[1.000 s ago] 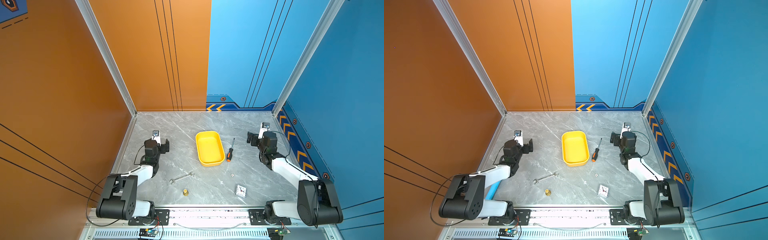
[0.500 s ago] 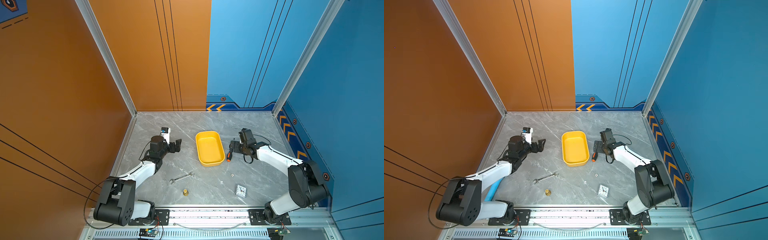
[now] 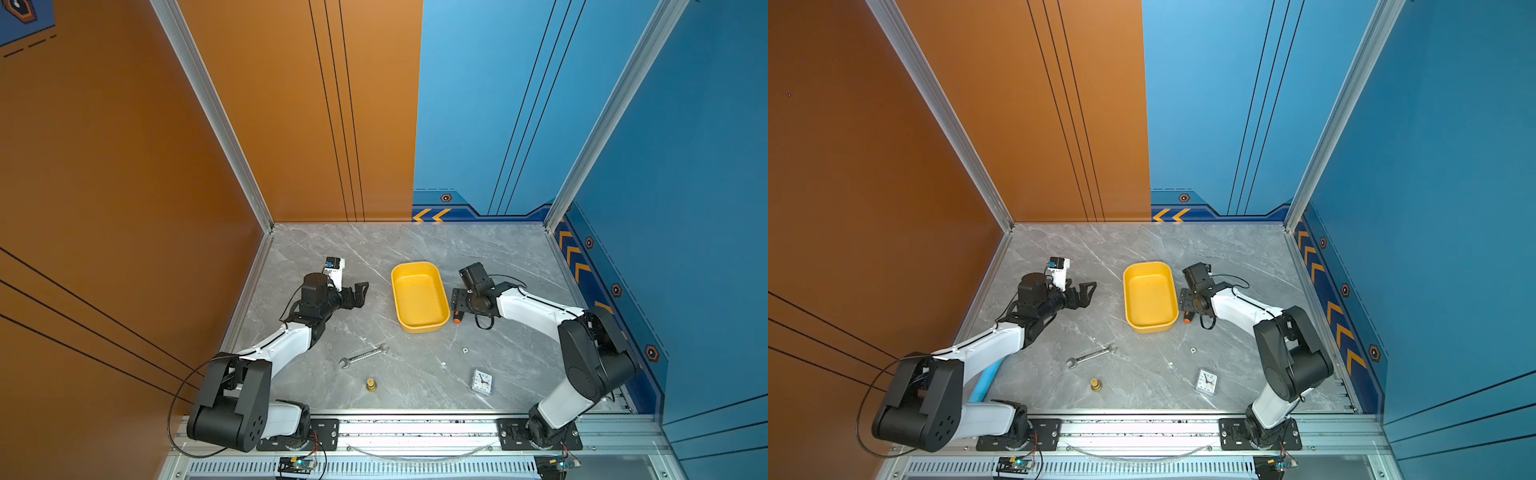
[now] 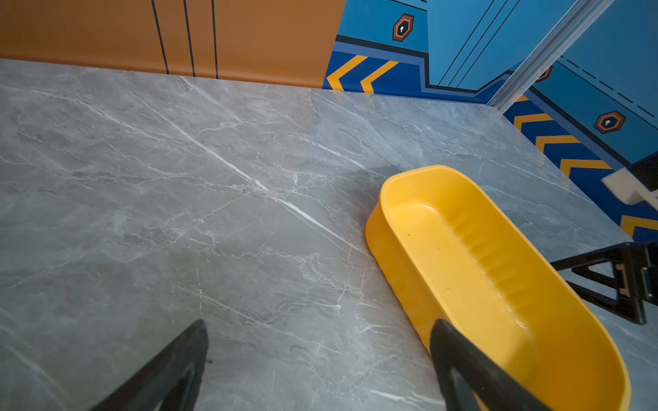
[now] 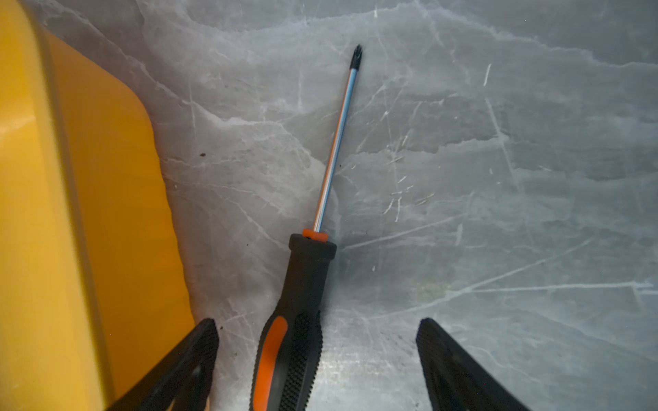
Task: Put the screwdriver in the bin
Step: 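Reach the right gripper to the screwdriver handle while the left arm lifts slightly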
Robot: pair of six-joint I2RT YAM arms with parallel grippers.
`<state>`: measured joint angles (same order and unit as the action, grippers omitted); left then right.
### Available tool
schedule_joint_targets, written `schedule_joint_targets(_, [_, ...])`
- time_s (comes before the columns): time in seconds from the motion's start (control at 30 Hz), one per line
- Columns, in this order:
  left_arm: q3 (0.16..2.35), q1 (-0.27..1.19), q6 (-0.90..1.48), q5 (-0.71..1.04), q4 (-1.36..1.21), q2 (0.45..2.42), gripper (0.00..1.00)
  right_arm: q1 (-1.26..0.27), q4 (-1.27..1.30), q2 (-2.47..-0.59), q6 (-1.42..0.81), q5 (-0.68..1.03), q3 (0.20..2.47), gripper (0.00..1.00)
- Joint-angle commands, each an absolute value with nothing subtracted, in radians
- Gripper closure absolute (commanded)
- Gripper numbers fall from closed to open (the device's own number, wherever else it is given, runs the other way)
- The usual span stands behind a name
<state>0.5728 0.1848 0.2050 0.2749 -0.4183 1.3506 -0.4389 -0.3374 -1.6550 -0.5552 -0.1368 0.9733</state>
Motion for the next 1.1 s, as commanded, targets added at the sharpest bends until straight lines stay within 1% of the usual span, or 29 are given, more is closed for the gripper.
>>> schedule_joint_targets(0.0, [0.579, 0.187, 0.224, 0.328, -0.409, 1.371, 0.02, -0.446, -0.374, -1.671, -0.58, -0.176, 0.997, 0.19])
schedule_joint_targets(0.27, [0.574, 0.184, 0.218, 0.324, -0.409, 1.373, 0.02, -0.452, -0.367, -1.72, -0.583, -0.163, 1.008, 0.36])
schedule_joint_targets(0.57, [0.574, 0.184, 0.222, 0.334, -0.408, 1.381, 0.02, -0.468, -0.359, -1.784, -0.583, -0.143, 1.038, 0.45])
schedule_joint_targets(0.63, [0.574, 0.185, 0.222, 0.334, -0.408, 1.379, 0.02, -0.468, -0.358, -1.792, -0.584, -0.142, 1.04, 0.49])
schedule_joint_targets(0.73, [0.572, 0.183, 0.222, 0.334, -0.407, 1.376, 0.02, -0.466, -0.358, -1.796, -0.584, -0.141, 1.036, 0.59])
schedule_joint_targets(0.83, [0.571, 0.183, 0.222, 0.335, -0.407, 1.374, 0.02, -0.46, -0.36, -1.795, -0.584, -0.127, 1.031, 0.71])
schedule_joint_targets(0.9, [0.571, 0.183, 0.225, 0.335, -0.407, 1.375, 0.02, -0.452, -0.36, -1.795, -0.583, -0.104, 1.03, 0.85])
schedule_joint_targets(0.97, [0.571, 0.183, 0.228, 0.339, -0.408, 1.373, 0.02, -0.442, -0.359, -1.792, -0.583, -0.083, 1.027, 0.95])
schedule_joint_targets(1.0, [0.571, 0.184, 0.229, 0.339, -0.407, 1.372, 0.02, -0.438, -0.36, -1.789, -0.583, -0.072, 1.025, 0.98])
schedule_joint_targets(1.07, [0.573, 0.183, 0.232, 0.343, -0.407, 1.373, 0.02, -0.431, -0.36, -1.773, -0.582, -0.058, 1.022, 1.0])
